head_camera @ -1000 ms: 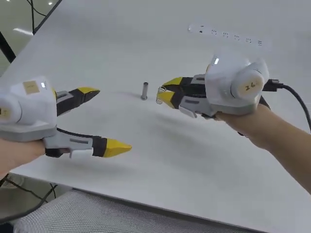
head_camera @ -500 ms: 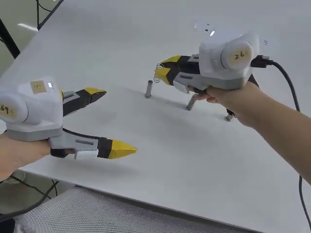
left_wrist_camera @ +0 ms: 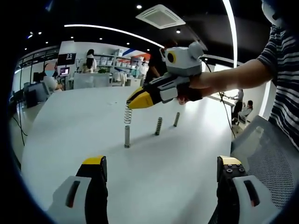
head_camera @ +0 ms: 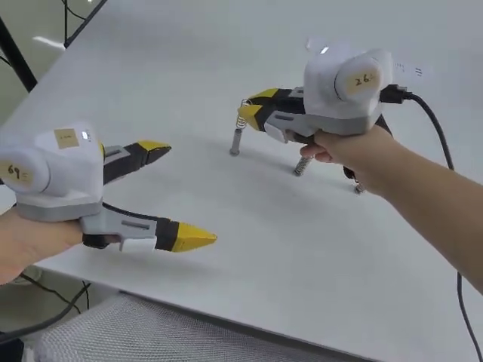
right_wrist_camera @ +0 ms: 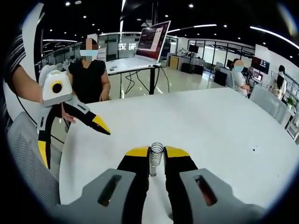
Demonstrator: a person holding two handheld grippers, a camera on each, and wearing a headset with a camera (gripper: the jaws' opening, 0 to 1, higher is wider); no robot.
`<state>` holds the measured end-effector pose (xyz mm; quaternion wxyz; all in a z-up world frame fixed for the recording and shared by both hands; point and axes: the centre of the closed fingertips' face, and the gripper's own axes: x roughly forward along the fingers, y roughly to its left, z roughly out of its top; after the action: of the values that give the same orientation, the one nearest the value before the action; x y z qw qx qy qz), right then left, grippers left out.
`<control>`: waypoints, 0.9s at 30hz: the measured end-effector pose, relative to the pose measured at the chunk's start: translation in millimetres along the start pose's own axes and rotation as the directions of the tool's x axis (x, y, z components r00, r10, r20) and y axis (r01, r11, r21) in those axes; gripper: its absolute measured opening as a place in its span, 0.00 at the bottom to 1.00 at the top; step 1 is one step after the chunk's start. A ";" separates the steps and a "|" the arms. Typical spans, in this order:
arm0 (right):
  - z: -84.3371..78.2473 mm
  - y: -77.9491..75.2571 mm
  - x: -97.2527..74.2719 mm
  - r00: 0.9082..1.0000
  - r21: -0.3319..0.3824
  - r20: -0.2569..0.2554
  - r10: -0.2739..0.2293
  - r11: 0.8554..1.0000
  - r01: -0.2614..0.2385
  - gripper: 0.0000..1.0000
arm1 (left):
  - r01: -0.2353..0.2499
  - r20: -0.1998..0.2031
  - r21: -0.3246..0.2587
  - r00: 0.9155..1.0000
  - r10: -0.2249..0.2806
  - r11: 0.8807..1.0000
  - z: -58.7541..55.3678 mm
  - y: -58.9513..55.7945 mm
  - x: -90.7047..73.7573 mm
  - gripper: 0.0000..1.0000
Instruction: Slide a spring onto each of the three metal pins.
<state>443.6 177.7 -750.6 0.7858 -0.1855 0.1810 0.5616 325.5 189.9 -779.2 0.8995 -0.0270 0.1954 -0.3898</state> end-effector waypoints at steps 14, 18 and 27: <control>-12.6 3.2 6.2 0.999 0.007 -0.028 0.016 1.000 -0.016 0.13 | -0.003 -0.008 -0.014 1.000 0.003 1.000 -1.3 -0.7 0.2 0.96; -18.7 5.6 8.9 0.999 -0.001 -0.046 0.020 1.000 -0.020 0.13 | -0.002 -0.006 -0.015 1.000 0.002 1.000 -0.8 -0.6 1.2 0.97; -43.6 10.4 20.5 0.990 -0.045 -0.139 0.022 0.999 -0.028 0.13 | -0.005 -0.002 -0.019 1.000 0.005 1.000 0.7 1.7 1.9 0.96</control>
<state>436.6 176.0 -799.3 0.7598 -0.2399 0.2242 0.5612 328.2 189.7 -779.6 0.9001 -0.0348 0.2002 -0.3854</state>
